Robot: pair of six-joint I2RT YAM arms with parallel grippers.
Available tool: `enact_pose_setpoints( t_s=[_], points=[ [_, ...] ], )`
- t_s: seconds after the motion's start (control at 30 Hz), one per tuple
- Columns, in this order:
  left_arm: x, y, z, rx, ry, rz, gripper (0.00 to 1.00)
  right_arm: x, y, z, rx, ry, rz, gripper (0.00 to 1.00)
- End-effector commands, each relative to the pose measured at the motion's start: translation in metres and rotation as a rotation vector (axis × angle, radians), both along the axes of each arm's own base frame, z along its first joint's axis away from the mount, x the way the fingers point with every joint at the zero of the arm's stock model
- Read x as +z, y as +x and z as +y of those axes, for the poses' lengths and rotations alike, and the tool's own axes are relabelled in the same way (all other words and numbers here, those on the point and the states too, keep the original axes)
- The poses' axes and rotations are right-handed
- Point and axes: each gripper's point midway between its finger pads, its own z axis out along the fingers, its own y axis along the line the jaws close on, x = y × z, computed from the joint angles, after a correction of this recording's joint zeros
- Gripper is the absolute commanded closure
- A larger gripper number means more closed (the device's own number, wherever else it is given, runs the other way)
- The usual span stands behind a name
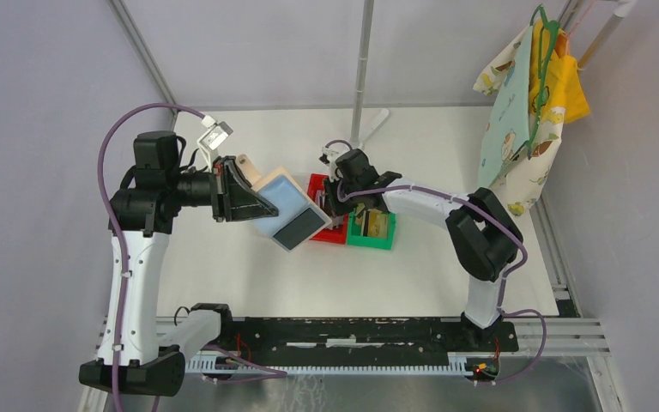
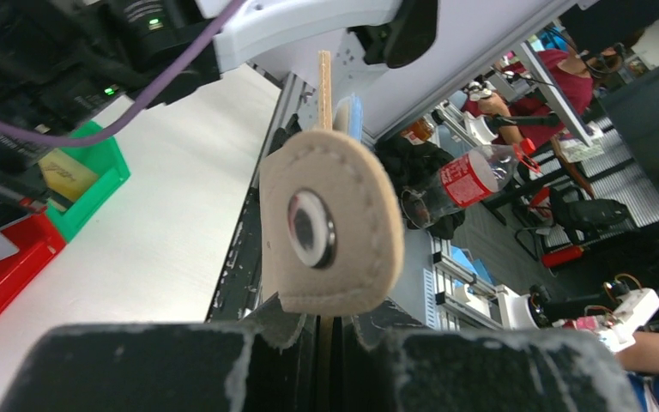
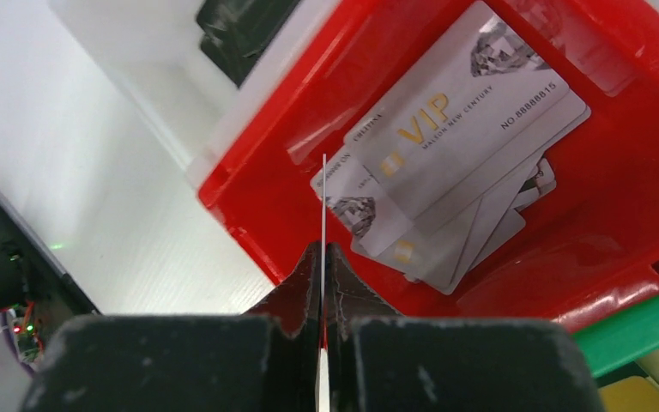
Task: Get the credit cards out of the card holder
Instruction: Place the credit card in the storage box.
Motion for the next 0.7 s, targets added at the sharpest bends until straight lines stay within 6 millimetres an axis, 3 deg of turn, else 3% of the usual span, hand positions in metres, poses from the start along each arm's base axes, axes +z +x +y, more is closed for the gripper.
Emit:
enact_pose_setpoints(
  t_s=[0.0, 0.13, 0.3, 0.5, 0.67],
  points=[
    [0.015, -0.019, 0.0, -0.108, -0.078, -0.061, 0.98, 0.01, 0.021, 0.014, -0.017, 0.03, -0.06, 1.0],
    [0.016, -0.026, 0.0, -0.155, -0.122, -0.019, 0.98, 0.003, 0.024, 0.022, -0.006, 0.028, -0.056, 0.98],
    [0.017, -0.029, 0.0, -0.158, -0.129, -0.025, 0.98, 0.005, 0.029, 0.024, -0.013, 0.013, -0.086, 0.79],
    [0.017, -0.028, 0.0, -0.158, -0.129, -0.025, 0.98, 0.031, 0.038, 0.015, -0.043, -0.018, -0.17, 0.55],
    [0.019, -0.03, 0.0, -0.16, -0.128, -0.043, 0.98, 0.055, 0.047, -0.001, -0.095, -0.085, -0.246, 0.43]
  ],
)
